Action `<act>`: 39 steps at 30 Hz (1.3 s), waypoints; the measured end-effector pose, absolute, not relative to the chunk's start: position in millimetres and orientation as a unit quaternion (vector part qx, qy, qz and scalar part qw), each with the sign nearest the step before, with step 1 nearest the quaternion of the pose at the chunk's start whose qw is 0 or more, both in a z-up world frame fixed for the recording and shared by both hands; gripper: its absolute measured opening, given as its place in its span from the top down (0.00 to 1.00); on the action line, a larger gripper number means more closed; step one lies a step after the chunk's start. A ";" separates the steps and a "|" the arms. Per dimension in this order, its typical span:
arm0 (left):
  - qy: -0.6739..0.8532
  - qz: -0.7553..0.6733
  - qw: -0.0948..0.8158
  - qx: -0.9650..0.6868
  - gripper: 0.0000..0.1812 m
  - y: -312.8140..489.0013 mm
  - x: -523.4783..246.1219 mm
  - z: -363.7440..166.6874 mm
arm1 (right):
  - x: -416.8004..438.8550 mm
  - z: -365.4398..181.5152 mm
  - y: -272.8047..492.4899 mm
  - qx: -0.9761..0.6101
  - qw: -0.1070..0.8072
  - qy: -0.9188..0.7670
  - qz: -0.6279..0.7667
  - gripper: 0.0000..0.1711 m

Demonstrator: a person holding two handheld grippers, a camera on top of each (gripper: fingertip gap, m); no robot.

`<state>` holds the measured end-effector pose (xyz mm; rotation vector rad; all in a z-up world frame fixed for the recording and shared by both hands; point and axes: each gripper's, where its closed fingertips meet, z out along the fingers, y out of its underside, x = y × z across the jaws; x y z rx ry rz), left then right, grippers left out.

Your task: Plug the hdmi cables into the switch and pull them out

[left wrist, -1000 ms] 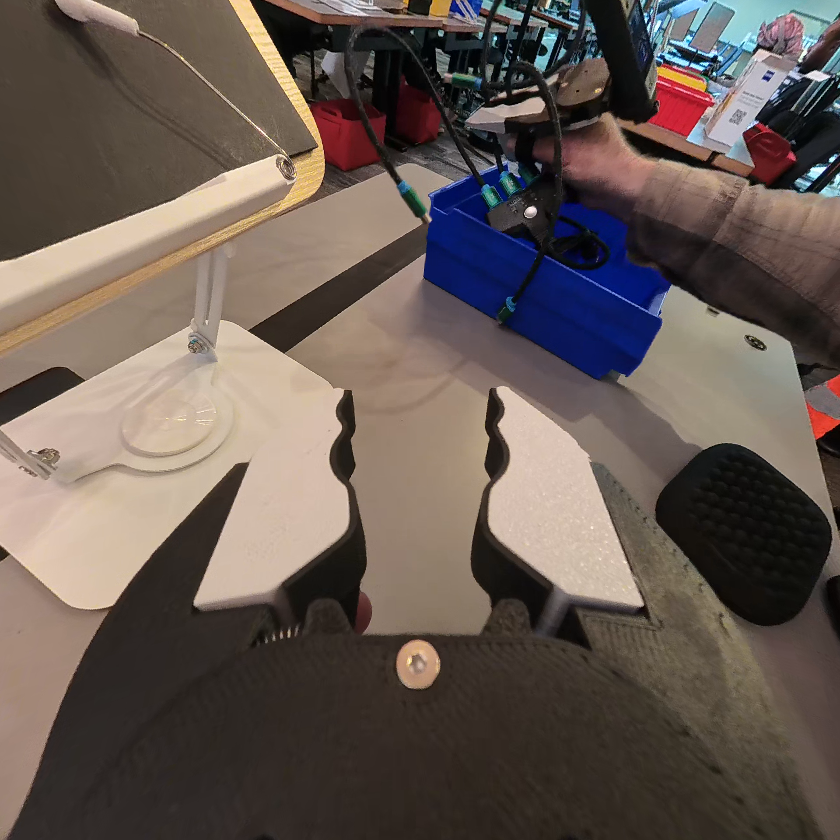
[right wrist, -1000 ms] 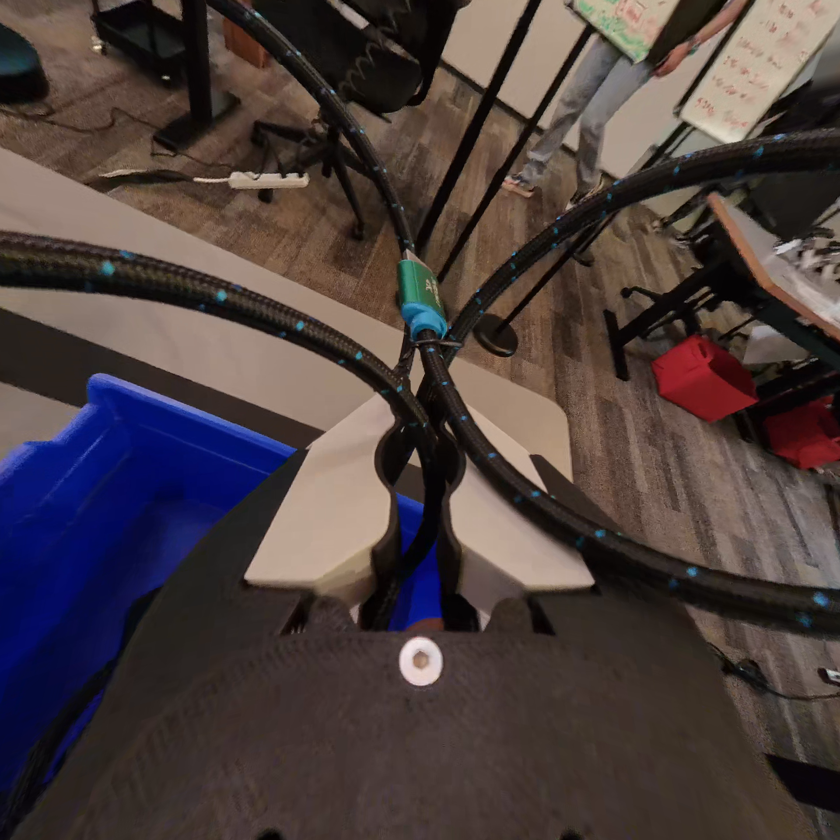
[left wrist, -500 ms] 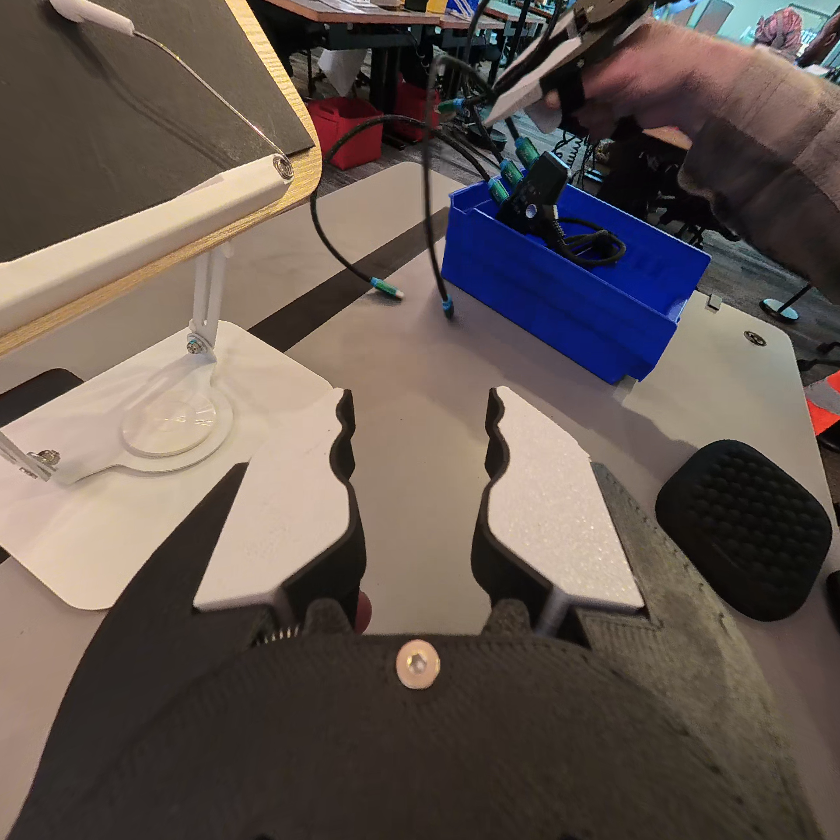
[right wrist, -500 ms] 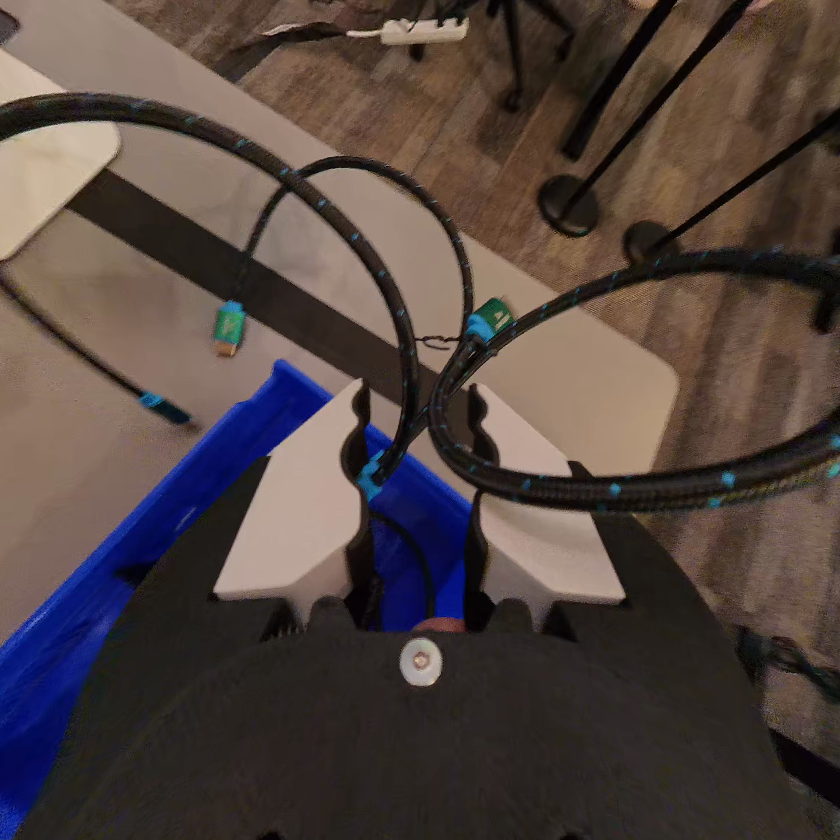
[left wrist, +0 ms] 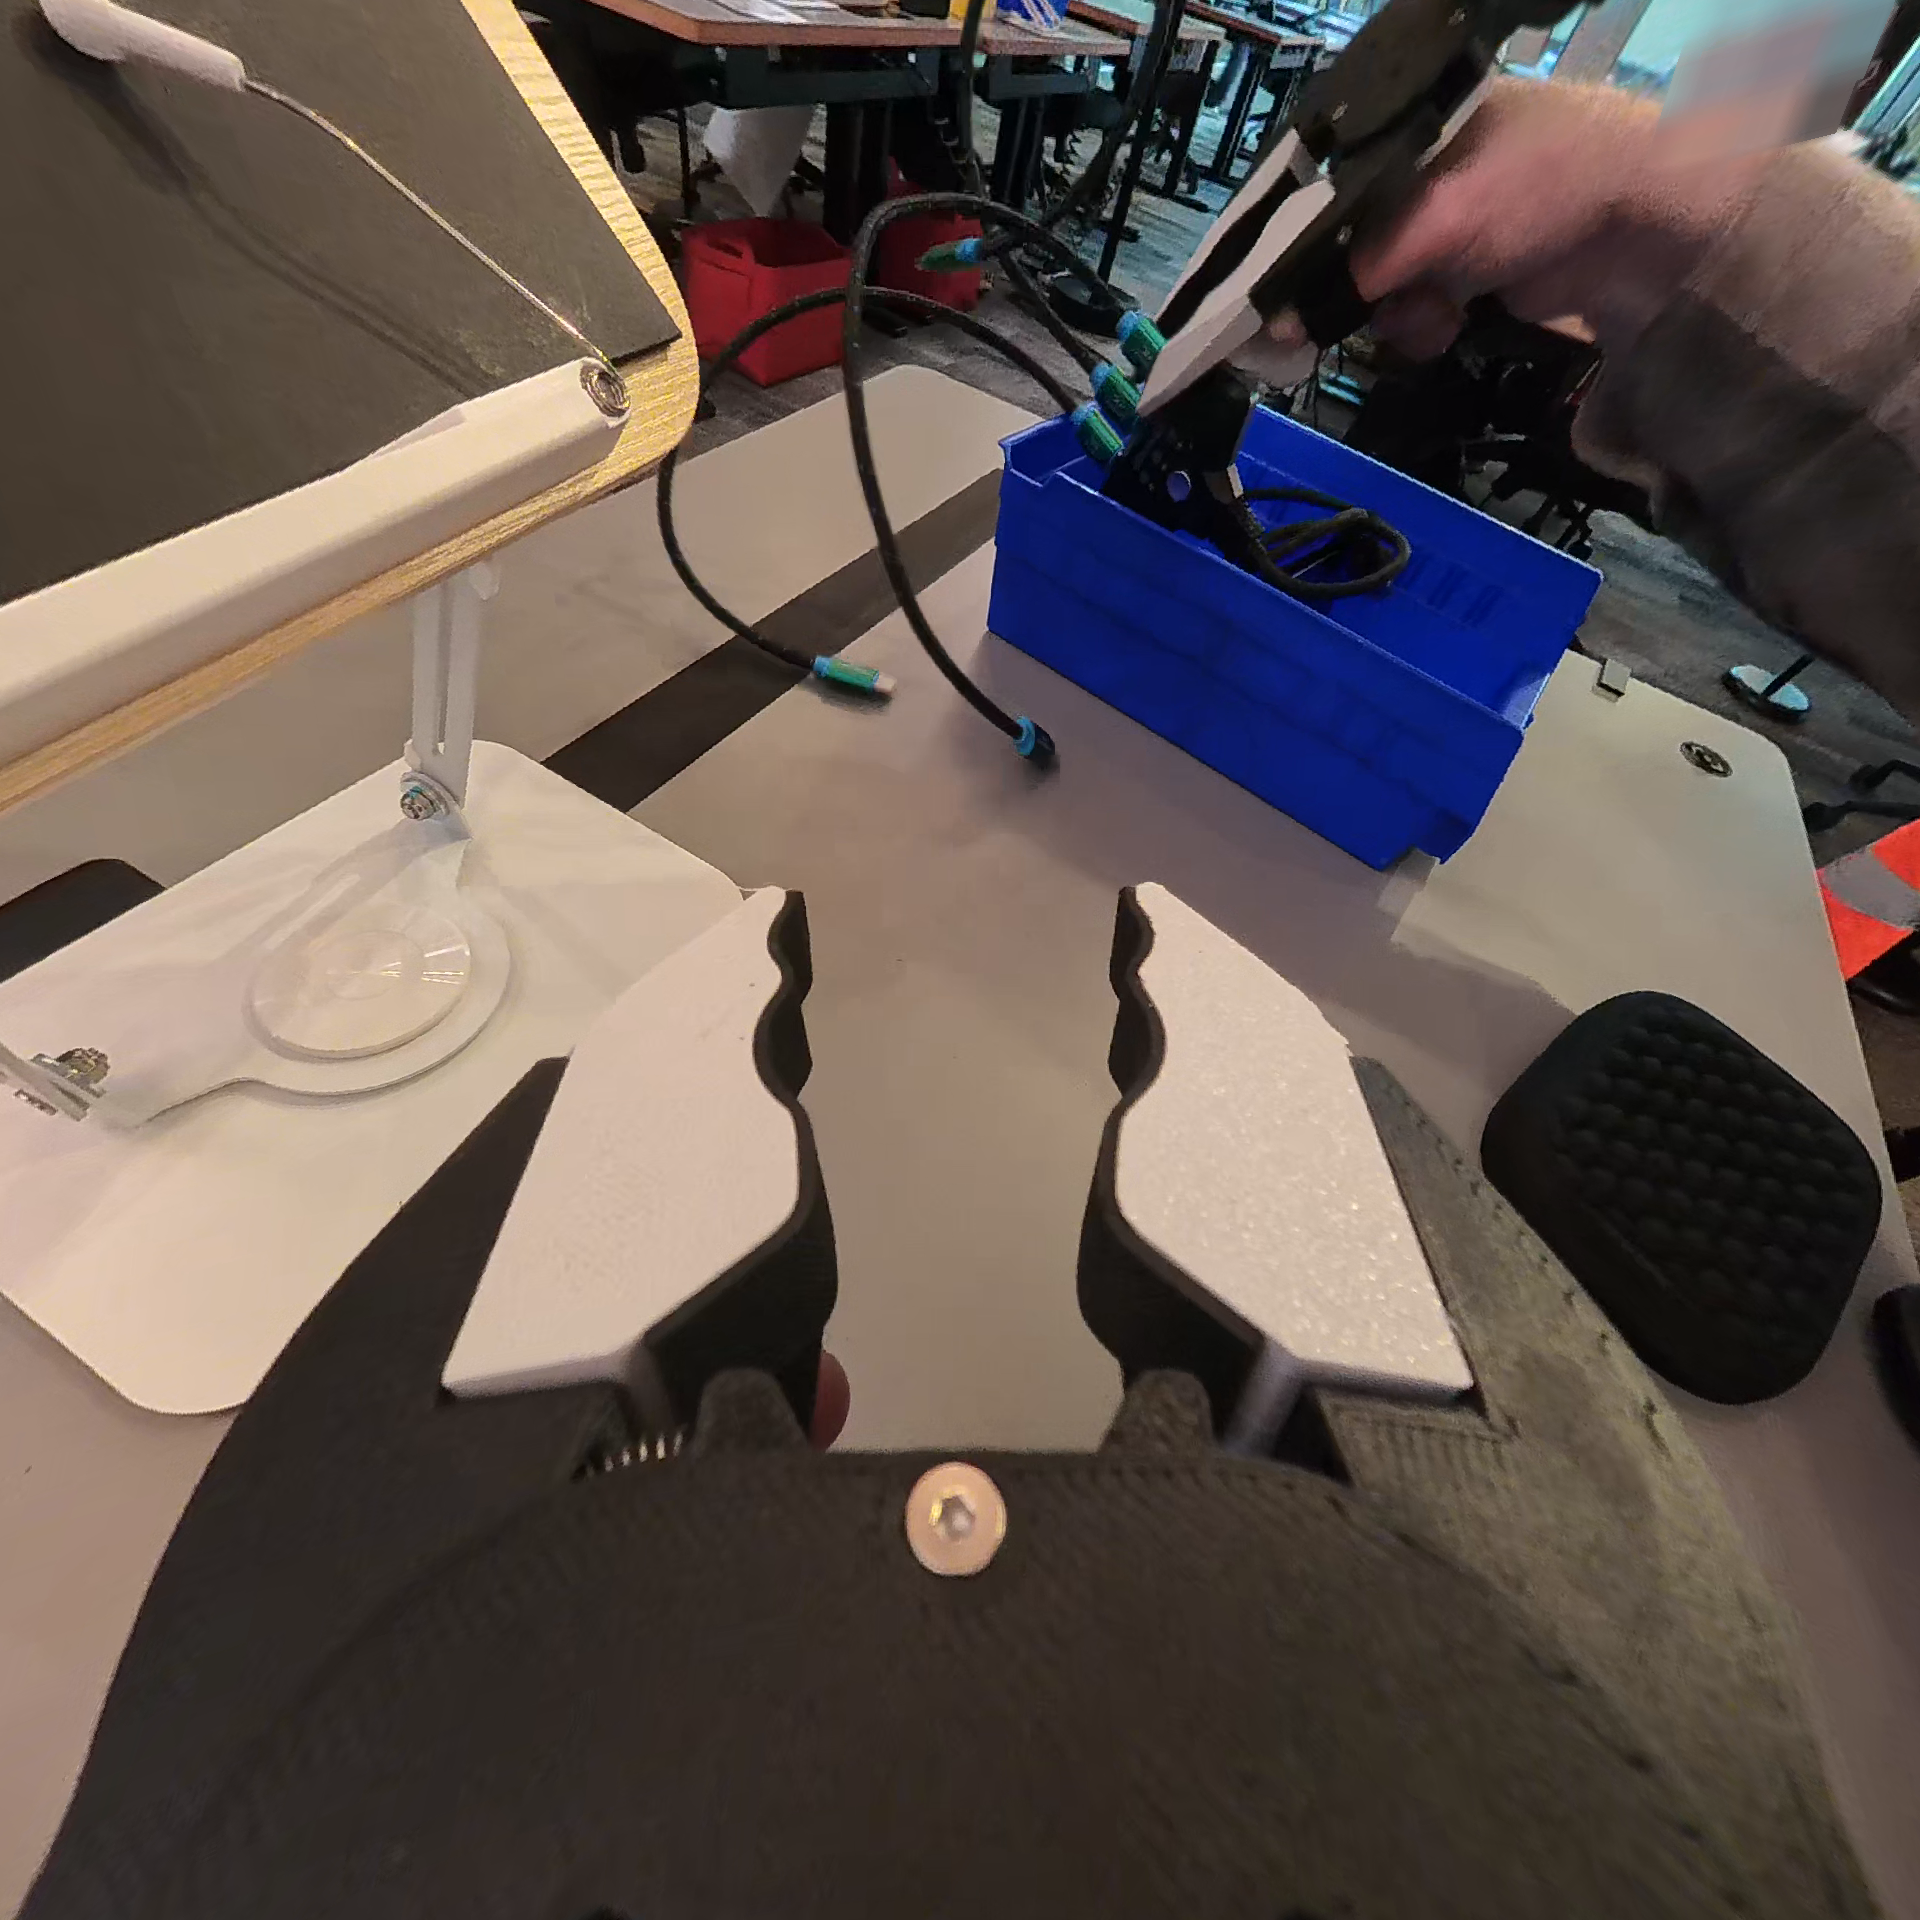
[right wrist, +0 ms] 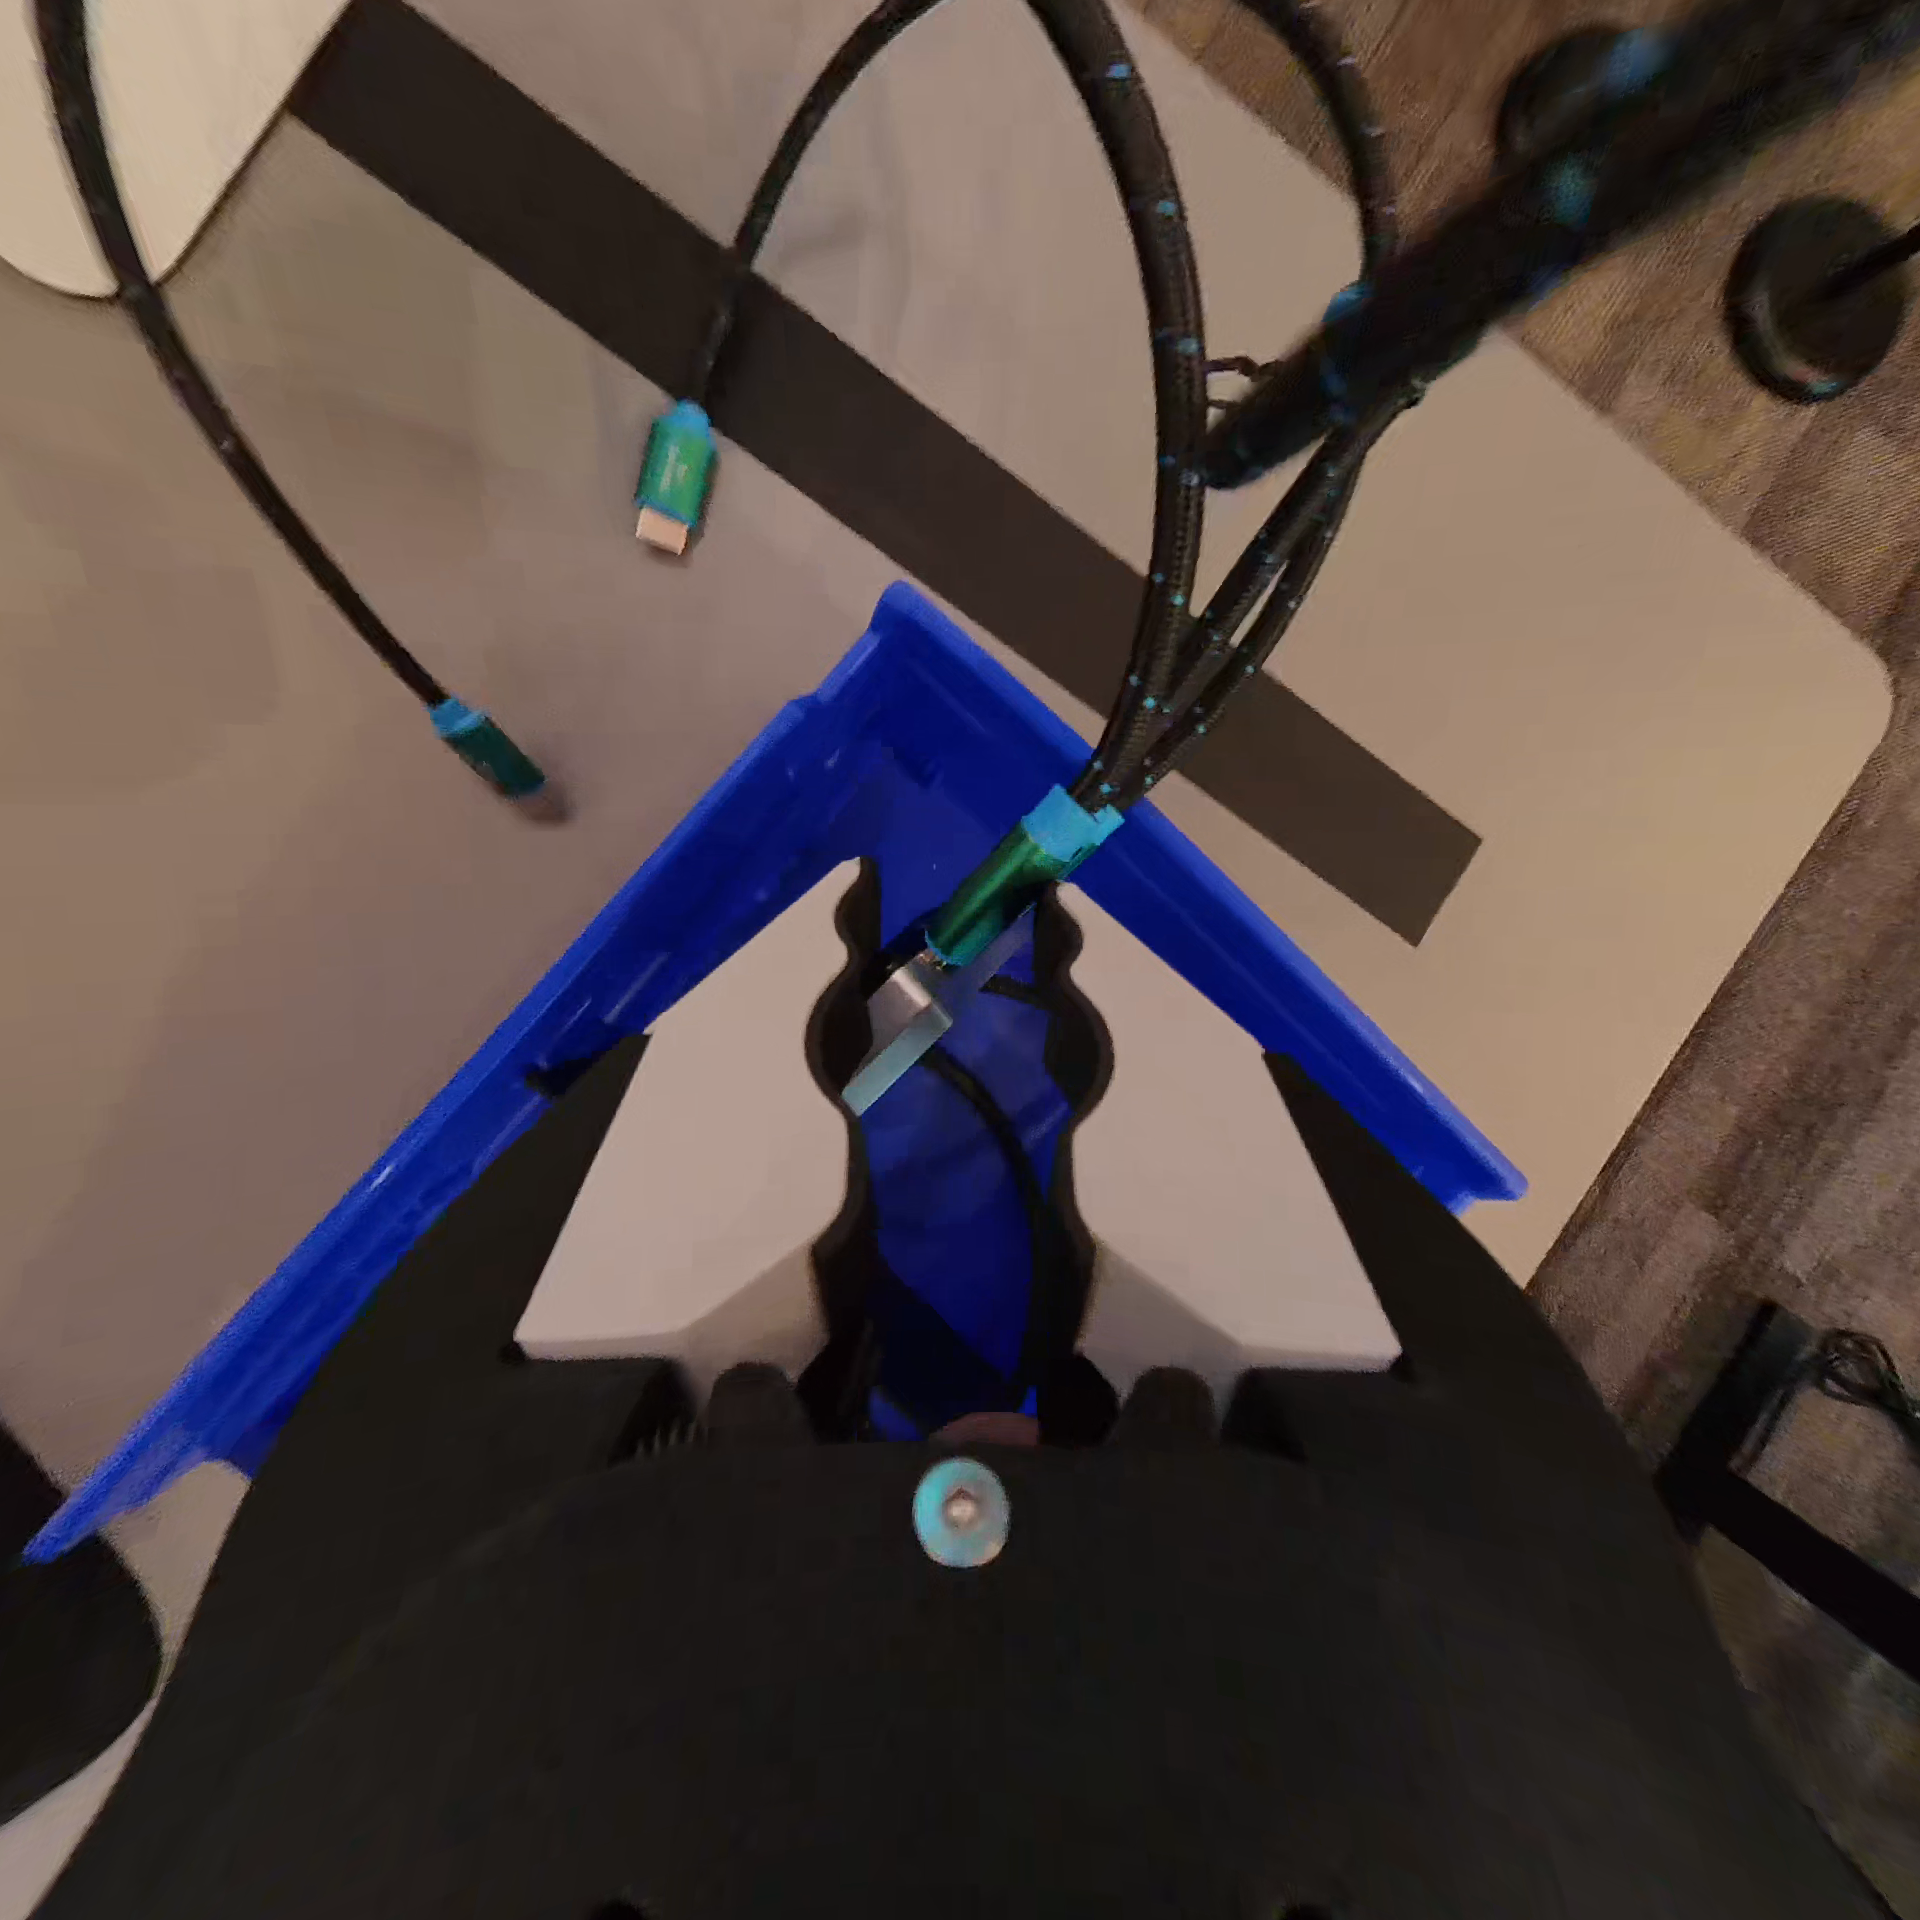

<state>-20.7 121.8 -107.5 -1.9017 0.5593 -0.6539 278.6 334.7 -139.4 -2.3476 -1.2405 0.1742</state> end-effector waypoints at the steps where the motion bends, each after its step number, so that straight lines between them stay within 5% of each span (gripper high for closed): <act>1: 0.232 -0.272 0.504 -0.787 0.69 121.5 -20.6 -106.8 | 274.8 -138.4 333.7 -0.849 0.254 -0.458 0.070 0.85; 4: 0.229 -0.271 0.506 -0.786 0.69 122.0 -22.4 -105.7 | 271.2 -132.6 332.2 -0.829 0.313 -0.454 0.091 0.92; 24: 0.227 -0.270 0.499 -0.791 0.70 126.7 -18.8 -117.1 | 225.0 13.5 330.4 -0.682 0.564 -0.378 0.272 0.96; 39: 0.227 -0.275 0.495 -0.792 0.70 127.8 -13.1 -121.5 | 348.7 201.7 300.2 -0.571 0.705 -0.226 0.354 0.96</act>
